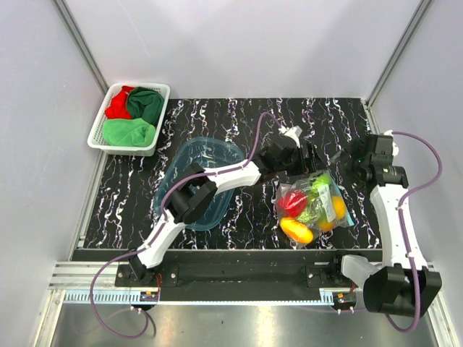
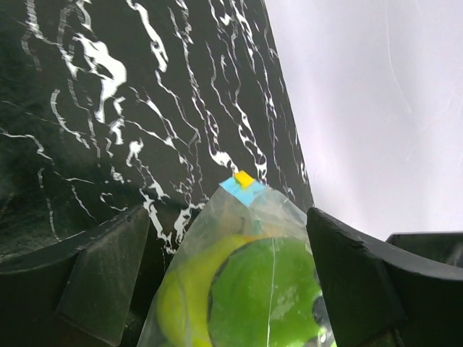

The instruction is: Open the zip-top bag and remove the fake food

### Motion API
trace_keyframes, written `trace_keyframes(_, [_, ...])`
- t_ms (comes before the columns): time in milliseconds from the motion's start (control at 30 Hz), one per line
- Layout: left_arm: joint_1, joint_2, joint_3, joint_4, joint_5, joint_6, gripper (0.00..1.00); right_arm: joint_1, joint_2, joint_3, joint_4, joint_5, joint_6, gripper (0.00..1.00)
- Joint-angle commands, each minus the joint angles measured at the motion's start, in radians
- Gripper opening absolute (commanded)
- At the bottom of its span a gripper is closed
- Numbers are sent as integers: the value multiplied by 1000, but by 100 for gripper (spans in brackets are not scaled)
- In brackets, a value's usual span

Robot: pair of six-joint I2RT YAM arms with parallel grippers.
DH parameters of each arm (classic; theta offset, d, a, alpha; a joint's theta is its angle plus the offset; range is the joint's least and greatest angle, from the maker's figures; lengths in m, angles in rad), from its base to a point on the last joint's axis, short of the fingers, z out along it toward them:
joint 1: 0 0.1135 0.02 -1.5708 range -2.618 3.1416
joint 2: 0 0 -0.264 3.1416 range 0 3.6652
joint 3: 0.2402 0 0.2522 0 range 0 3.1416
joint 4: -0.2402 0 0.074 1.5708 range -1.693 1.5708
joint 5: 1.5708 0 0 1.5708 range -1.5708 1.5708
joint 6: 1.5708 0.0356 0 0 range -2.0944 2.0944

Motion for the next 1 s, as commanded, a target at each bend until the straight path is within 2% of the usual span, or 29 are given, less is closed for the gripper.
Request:
trace_keyframes(0, [-13, -52, 56, 35, 68, 70, 97, -33, -88, -4, 17, 2, 85, 100])
trace_keyframes(233, [-70, -107, 76, 15, -135, 159, 99, -34, -82, 67, -14, 7, 4, 100])
trace_keyframes(367, [-71, -60, 155, -35, -129, 136, 99, -34, -85, 91, -26, 4, -25, 100])
trace_keyframes(567, [-76, -14, 175, -6, -70, 107, 99, -34, -94, 100, -26, -1, -41, 100])
trace_keyframes(667, [-77, 29, 244, -115, -72, 108, 99, -34, -96, 97, -26, -5, -44, 100])
trace_keyframes(767, [-77, 40, 241, -180, -82, 104, 98, -34, -100, 93, -21, -5, -45, 100])
trace_keyframes(967, [-77, 51, 240, -177, -78, 116, 97, -34, -94, 84, -11, -44, -47, 100])
